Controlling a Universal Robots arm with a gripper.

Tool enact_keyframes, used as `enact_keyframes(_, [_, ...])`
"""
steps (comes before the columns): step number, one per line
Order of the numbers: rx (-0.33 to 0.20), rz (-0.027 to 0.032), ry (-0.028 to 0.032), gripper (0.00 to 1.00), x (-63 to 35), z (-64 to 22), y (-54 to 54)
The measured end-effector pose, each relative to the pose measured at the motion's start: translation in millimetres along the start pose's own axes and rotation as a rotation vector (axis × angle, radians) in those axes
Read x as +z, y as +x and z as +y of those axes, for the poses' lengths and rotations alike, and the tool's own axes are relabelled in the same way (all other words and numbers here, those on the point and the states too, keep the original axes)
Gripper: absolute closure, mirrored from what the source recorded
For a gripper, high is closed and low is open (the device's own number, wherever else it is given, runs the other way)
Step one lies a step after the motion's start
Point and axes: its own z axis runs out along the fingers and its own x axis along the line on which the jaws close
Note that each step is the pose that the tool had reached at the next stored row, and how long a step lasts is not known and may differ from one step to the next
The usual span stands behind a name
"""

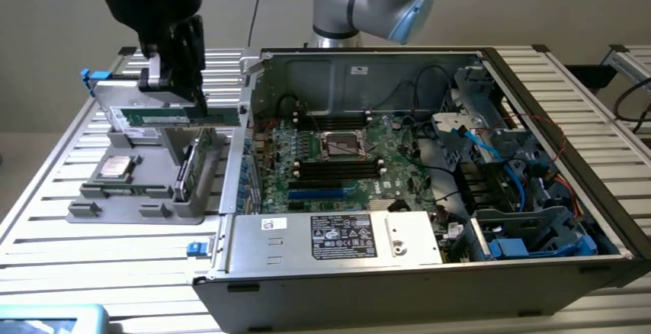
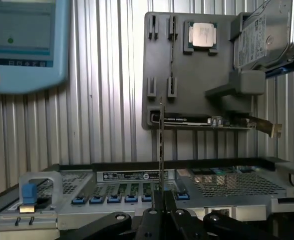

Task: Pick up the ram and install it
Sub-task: 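Pick up the ram and move it above insertion slot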

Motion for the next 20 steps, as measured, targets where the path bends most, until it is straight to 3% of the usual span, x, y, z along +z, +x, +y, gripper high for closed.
enact_keyframes(10, [0.000,0.0008,0.0000,0.88,1.0,-45.4,-2.2])
enact_keyframes(20, [0.000,0.0083,0.0004,0.88,3.0,-90.6,-6.2])
